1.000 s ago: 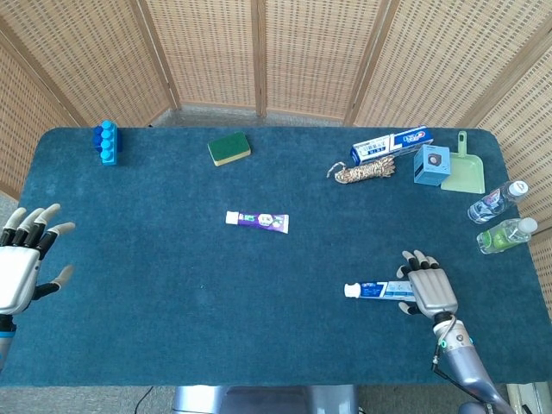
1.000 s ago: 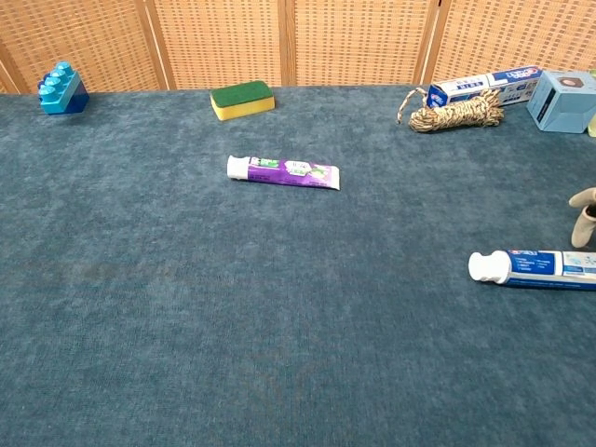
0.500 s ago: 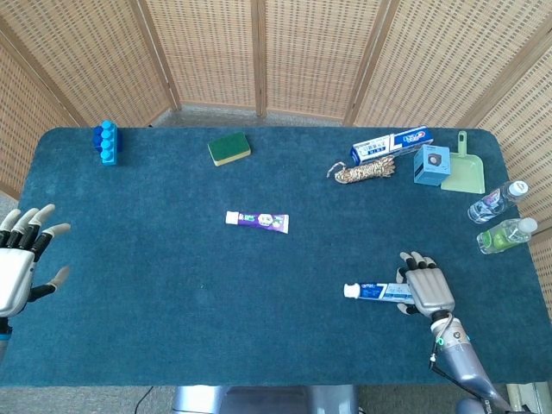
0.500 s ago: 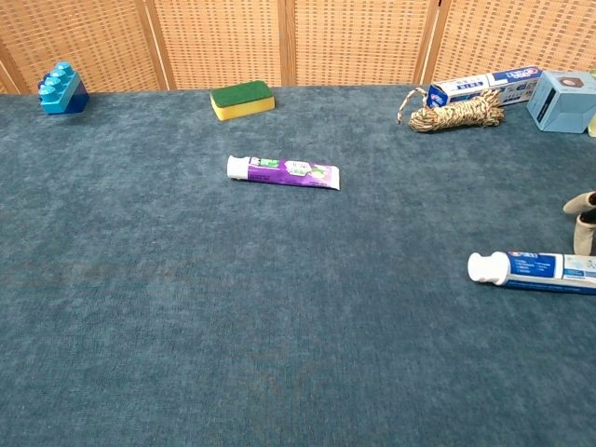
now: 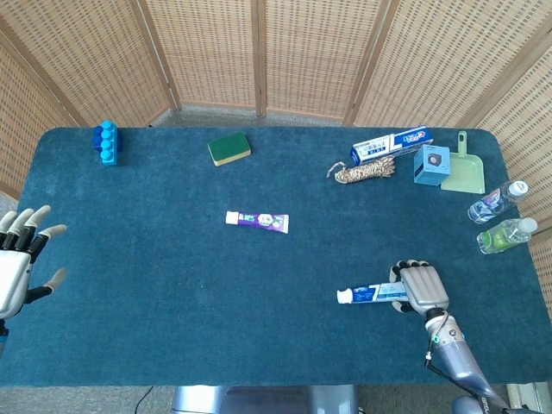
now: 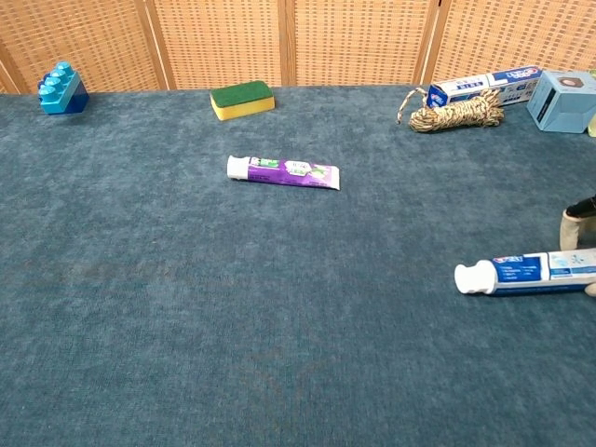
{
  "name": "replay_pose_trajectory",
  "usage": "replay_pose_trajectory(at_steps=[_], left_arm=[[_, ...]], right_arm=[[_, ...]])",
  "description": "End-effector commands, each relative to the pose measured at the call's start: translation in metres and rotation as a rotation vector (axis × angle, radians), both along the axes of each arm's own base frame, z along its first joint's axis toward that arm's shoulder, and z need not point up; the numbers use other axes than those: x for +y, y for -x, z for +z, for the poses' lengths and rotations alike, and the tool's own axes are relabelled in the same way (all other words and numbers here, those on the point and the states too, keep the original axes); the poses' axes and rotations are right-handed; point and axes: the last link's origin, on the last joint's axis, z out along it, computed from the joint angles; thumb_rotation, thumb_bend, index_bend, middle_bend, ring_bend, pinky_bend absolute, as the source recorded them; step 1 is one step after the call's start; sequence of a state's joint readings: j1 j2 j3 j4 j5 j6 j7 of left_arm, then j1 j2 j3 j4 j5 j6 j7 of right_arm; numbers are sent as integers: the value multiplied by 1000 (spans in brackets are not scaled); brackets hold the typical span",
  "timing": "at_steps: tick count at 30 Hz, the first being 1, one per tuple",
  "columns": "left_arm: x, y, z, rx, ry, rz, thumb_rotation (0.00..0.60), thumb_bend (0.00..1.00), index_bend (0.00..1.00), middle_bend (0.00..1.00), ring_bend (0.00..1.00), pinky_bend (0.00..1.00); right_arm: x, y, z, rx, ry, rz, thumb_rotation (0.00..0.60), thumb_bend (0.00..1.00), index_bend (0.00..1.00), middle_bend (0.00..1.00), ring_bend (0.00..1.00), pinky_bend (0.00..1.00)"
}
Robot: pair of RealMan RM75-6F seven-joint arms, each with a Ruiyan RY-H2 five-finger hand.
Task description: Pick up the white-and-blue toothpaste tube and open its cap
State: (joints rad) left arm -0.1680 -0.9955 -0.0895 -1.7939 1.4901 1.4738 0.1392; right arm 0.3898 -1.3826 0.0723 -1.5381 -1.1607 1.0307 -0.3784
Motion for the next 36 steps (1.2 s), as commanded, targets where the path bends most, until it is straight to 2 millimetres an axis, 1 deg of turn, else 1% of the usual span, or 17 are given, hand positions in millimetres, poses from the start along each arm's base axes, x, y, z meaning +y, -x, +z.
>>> replay_pose_trajectory(at_steps=[1, 3, 10, 15, 20, 22, 25, 30, 36], left_arm=[[0, 0, 0, -1, 1, 1, 600, 236, 234, 78, 57, 23], [0, 1, 0, -1, -1, 2, 600, 236, 232, 78, 55, 23], [-1, 1, 1, -6, -1, 7, 600, 236, 229, 78, 54, 23], [-1, 1, 0, -10, 0, 6, 600, 236, 227, 77, 55, 23], [-2, 1, 0, -11, 1, 9, 600, 235, 225, 77, 55, 27], [-2, 1, 0, -12, 3, 10, 600, 235, 226, 78, 55, 40], [-1, -1, 0, -6, 7, 3, 600, 235, 233, 81, 69, 92], [0, -5, -5, -4, 26, -5, 600, 235, 246, 102, 117, 211], [4, -9, -8, -1, 34, -13, 600, 236, 256, 121, 137, 237]], right_arm=[[-1, -2, 0, -18, 0, 0, 600, 421, 733, 480, 389, 410], [-1, -2, 0, -29, -3, -3, 600, 457, 759, 509, 417, 452], [-2, -4, -1, -61, -7, 0, 600, 509, 788, 549, 494, 561], [-3, -4, -1, -84, -14, -2, 600, 558, 826, 598, 563, 650], [-3, -3, 1, -137, -22, -22, 600, 602, 847, 631, 595, 689], [-3, -2, 2, -155, -28, -27, 600, 611, 851, 636, 602, 696], [-4, -2, 8, -202, -46, -47, 600, 635, 863, 651, 624, 717], [-3, -3, 16, -346, -120, -126, 600, 657, 894, 701, 680, 786], [-4, -1, 24, -426, -157, -155, 600, 662, 898, 720, 699, 809]])
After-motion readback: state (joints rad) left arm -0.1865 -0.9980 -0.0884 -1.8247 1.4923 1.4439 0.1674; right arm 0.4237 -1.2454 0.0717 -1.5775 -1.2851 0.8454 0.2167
